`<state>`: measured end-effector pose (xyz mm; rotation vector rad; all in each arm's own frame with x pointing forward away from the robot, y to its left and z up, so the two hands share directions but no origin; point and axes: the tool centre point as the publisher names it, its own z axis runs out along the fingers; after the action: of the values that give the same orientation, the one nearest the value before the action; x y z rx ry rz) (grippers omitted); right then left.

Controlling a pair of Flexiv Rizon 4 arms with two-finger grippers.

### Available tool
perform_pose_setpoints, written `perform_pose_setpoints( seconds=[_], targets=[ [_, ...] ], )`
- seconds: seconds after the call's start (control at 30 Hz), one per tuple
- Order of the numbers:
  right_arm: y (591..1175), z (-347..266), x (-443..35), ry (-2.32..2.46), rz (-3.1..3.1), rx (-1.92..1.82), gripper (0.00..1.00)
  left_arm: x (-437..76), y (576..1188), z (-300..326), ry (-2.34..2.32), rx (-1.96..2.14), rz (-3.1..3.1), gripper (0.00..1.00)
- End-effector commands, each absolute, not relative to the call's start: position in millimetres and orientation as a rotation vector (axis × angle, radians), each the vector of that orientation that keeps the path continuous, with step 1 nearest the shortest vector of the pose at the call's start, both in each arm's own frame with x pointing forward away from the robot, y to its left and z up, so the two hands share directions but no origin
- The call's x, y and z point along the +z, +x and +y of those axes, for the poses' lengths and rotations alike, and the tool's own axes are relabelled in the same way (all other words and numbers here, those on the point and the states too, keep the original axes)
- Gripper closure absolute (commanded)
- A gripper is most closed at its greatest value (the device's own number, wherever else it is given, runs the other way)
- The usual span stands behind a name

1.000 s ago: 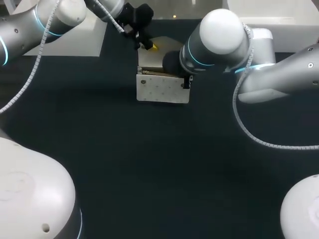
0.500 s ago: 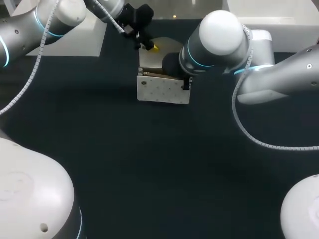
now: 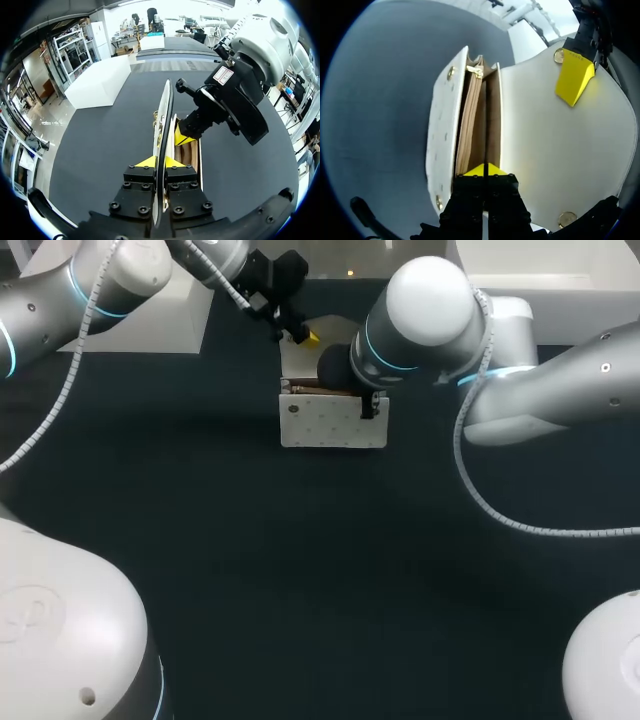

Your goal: Pick up the bag, open it, inspect its contents, close it, and place it on the opposite side

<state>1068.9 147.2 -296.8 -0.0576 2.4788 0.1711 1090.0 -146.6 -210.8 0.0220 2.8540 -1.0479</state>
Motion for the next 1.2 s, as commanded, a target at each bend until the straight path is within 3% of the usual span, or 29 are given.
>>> perform_pose_setpoints(
  seconds=[0.03, 0.73, 0.83, 0.87, 0.9, 1.2],
  targets=[
    [1068.5, 149.7, -301.0, -0.057, 2.516, 0.142, 1.00, -212.8, 1088.6, -146.5, -0.001, -1.066, 2.839, 1.00],
    [1064.0, 142.5, -336.1, -0.007, 2.619, 0.123, 1.00, -211.7, 1088.5, -145.2, -0.010, -1.119, 2.837, 1.00],
    [1066.0, 142.2, -337.9, -0.004, 2.627, 0.126, 0.55, -211.5, 1087.6, -145.3, 0.012, -1.121, 2.837, 1.00],
    [1067.2, 142.1, -338.6, -0.002, 2.630, 0.126, 0.05, -211.6, 1087.2, -145.4, 0.022, -1.124, 2.837, 1.00],
    [1067.6, 142.1, -338.8, -0.002, 2.631, 0.126, 0.00, -211.7, 1087.1, -145.4, 0.024, -1.123, 2.836, 1.00],
    [1071.2, 143.0, -338.1, 0.006, 2.633, 0.128, 0.00, -212.7, 1085.8, -145.8, 0.063, -1.120, 2.830, 1.00]
  ],
)
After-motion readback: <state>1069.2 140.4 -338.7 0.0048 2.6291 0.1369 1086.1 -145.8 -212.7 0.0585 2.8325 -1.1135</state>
